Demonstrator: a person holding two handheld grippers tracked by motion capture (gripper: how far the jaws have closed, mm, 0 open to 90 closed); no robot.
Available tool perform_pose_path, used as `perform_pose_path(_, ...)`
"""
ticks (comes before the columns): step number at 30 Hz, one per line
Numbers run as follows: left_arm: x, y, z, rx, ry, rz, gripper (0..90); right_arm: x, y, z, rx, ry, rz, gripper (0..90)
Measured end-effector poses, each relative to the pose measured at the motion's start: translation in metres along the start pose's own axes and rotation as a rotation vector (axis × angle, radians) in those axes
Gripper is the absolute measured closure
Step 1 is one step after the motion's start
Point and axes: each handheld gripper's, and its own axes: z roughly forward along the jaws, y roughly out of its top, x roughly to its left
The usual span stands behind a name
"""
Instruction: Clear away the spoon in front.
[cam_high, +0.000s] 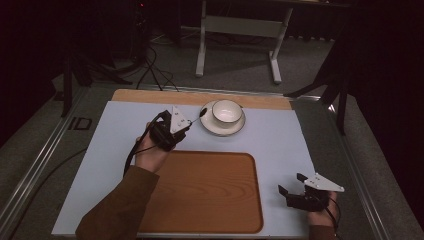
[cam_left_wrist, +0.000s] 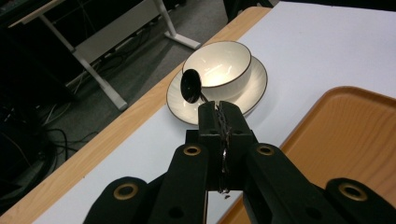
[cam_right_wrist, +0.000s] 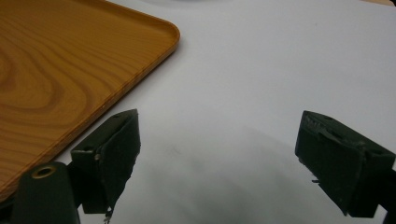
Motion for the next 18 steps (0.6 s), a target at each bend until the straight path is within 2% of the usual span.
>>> perform_pose_path(8,0.0,-0.013,-0.012,0.004,0.007,-0.018,88.8,0.0,0.0,0.0,-0.001,-0.001,0.0,13.8)
perform_pose_path(13,-0.002,-0.02,-0.018,0.013,0.019,-0.016,88.8,0.0,0.0,0.0,-0.001,-0.001,0.0,13.9)
perform_pose_path(18,-0.001,-0.03,-0.023,0.014,0.025,-0.036,88.8,0.0,0.0,0.0,0.0,-0.001,-0.002,13.9)
